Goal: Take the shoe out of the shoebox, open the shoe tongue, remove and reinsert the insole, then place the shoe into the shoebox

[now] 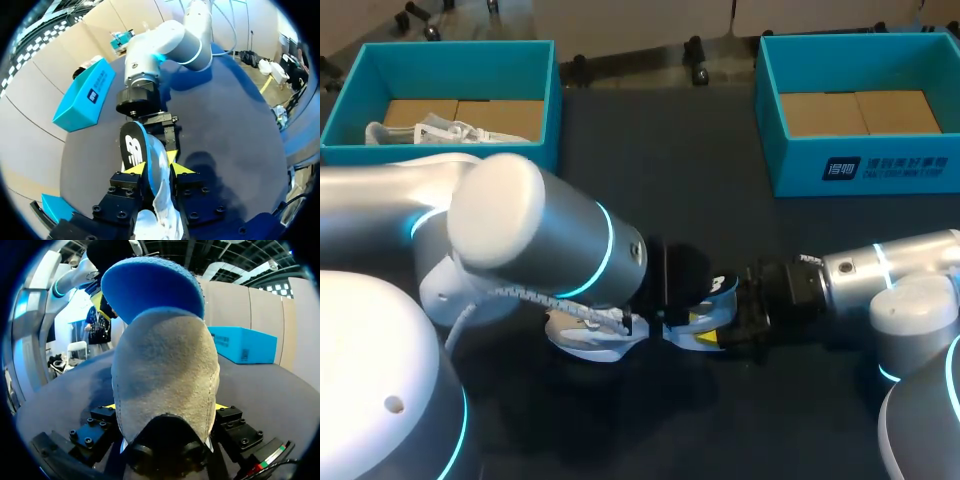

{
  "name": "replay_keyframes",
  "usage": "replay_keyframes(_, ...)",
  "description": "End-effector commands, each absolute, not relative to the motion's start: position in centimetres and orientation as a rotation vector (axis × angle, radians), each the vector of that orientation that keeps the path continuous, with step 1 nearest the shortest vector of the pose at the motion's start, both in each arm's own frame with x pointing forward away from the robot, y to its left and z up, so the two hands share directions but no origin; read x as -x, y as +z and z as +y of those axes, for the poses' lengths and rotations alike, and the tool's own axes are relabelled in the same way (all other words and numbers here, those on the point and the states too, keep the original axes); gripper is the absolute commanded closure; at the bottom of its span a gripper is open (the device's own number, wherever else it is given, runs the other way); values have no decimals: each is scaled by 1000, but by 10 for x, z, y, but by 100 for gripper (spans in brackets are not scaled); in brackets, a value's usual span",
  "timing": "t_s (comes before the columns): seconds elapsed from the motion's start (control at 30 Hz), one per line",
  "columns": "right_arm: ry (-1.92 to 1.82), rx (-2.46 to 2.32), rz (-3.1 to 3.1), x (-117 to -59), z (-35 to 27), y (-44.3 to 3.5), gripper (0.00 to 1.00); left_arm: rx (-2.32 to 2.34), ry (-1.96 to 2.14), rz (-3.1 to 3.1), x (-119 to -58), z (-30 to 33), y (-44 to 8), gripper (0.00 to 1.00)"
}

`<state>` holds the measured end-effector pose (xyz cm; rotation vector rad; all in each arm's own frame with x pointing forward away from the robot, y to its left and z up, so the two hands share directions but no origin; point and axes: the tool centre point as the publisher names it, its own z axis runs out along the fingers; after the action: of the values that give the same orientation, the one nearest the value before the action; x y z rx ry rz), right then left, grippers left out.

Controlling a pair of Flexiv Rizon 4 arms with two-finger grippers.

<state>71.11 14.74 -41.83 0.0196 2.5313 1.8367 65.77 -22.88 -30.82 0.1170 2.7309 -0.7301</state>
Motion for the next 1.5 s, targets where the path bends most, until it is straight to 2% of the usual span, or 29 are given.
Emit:
replay_keyframes(0.03, 1831, -21, 2534, -710, 149, -419, 100, -98, -708, 2691, -654, -237, -314, 73)
replay_keyframes(0.27, 1831, -21, 2534, -710, 149, -419, 100, -77, -691, 2678, -655, -241, -318, 73)
replay_keyframes(0.4, 1831, -21, 2534, -710, 149, -419, 100, -50, -694, 2660, -656, -243, -315, 87)
replay_keyframes(0.47, 1831, -21, 2534, -710, 149, -419, 100, -43, -695, 2659, -658, -245, -313, 100)
replay_keyframes(1.5, 1831, -21, 2534, -710, 149, -419, 100, 73, -603, 2628, -643, -237, -263, 100)
